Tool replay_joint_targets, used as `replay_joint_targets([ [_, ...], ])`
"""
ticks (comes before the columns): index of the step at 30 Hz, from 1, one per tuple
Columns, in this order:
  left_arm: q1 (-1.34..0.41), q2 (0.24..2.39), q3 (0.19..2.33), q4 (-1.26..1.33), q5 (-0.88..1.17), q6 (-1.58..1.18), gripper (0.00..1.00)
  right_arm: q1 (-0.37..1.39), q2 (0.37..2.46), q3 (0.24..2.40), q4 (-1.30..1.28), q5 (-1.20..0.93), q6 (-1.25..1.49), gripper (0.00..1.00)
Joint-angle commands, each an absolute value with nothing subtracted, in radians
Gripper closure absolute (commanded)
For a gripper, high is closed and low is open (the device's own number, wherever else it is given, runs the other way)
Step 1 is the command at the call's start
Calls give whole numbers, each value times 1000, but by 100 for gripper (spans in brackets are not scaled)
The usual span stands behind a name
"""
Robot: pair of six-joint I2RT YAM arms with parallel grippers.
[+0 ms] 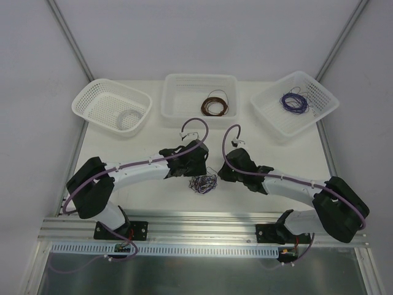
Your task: Untangle the cables
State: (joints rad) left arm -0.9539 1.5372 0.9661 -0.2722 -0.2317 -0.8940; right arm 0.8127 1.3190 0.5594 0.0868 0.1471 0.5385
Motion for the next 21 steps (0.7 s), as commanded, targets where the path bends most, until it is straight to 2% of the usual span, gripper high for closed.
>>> replay_joint_targets([
  [1,-950,1568,1015,-299,-311,-876,63,821,1276,548,123,175,537,99],
  [2,-950,1569,1023,-304,-322,-873,77,821,1273,545,121,175,534,99],
  [5,-948,1568,1025,-330,-365,-870,100,821,1252,534,109,187,532,99],
  [12,-910,1448,968,-402,-451,-839,100,812,1155,525,5,261,476,99],
  [21,-828,1149,917,-509,-499,-756,100,759,1013,532,-158,337,416,99],
])
